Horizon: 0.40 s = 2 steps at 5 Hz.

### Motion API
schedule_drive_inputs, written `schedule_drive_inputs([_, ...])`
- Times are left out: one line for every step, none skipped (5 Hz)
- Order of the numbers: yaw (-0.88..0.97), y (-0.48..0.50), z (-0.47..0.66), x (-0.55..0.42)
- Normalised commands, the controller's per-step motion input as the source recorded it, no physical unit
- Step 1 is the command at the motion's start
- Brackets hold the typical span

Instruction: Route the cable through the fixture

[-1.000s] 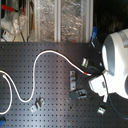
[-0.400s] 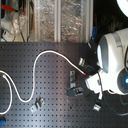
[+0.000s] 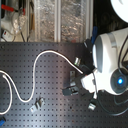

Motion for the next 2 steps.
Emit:
schedule_drive_inputs([-0.04, 0.356, -0.11, -0.138])
schedule_drive_inputs([-0.03, 0.345, -0.19, -0.164])
